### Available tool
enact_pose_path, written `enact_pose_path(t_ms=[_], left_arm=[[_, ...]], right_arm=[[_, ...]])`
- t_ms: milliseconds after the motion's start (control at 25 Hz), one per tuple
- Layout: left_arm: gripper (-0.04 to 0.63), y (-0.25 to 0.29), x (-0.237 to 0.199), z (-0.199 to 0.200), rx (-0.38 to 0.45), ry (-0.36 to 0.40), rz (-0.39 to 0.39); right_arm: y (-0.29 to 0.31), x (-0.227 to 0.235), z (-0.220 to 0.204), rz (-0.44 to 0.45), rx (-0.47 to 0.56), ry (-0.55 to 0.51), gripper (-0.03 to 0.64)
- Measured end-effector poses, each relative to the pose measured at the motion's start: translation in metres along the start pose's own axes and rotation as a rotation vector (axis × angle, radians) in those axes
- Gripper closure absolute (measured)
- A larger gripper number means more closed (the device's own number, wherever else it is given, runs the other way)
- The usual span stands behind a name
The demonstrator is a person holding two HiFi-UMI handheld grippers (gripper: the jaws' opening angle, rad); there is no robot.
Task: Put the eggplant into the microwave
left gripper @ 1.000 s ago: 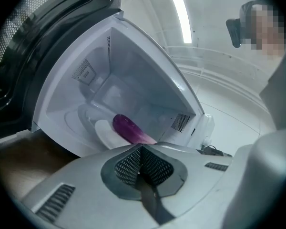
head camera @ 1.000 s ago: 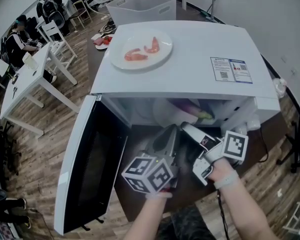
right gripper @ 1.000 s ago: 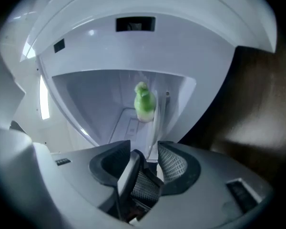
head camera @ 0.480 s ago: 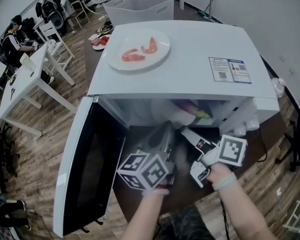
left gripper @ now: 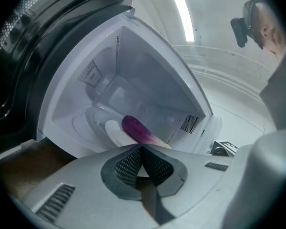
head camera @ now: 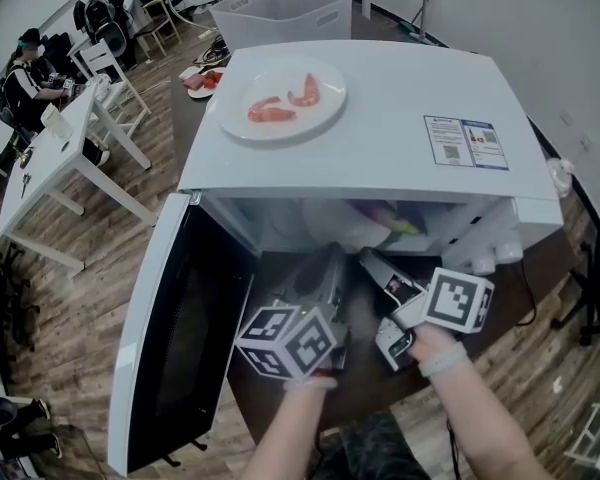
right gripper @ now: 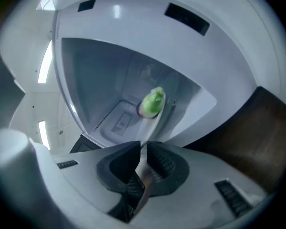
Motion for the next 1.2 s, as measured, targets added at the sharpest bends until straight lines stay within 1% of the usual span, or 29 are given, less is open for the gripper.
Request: enact_pose_path(t_ms=[80, 200, 240, 440, 760, 960, 1200], left_arm=[[0.591, -0.001, -0.001, 0.000, -0.013, 0.026, 0.016], [0.591, 0.001, 0.000, -0.001, -0.031, 0.075, 0.035], [0.591, 0.001, 0.000, -0.002, -0.036, 0.085, 0.040], [0.591, 0.003, -0.001, -0.003, -0.046, 0.118, 0.058], [0.591, 0.007, -0.002, 0.001, -0.034, 0.112, 0.057], [0.591, 0.011, -0.001, 0.004, -0.037, 0.130, 0.069], [0.591, 0.013, -0.002, 0.003, -0.047, 0.142, 0.081]], right_arm=[[0.001, 0.001, 0.001, -0.028, -0.002, -0.018, 0.572], [0.000, 0.002, 0.003, -0.103, -0.004, -0.074, 0.568], [0.002, 0.001, 0.004, -0.111, -0.004, -0.087, 0.566], [0.008, -0.001, 0.005, -0.099, -0.003, -0.102, 0.566], [0.009, -0.003, 0.009, -0.100, 0.000, -0.104, 0.568], [0.011, -0.005, 0.012, -0.111, 0.008, -0.113, 0.572], [0.015, -0.014, 0.015, -0.147, 0.008, -0.186, 0.571]])
Point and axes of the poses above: the fingertips, and each gripper's own axes: y forward along the fingers, x to its right, z out of its top, the point moved 10 cm from there along -y, backward along the fingers, and after that the axes turned 5 degrees about -z, right-handed, at the moved point
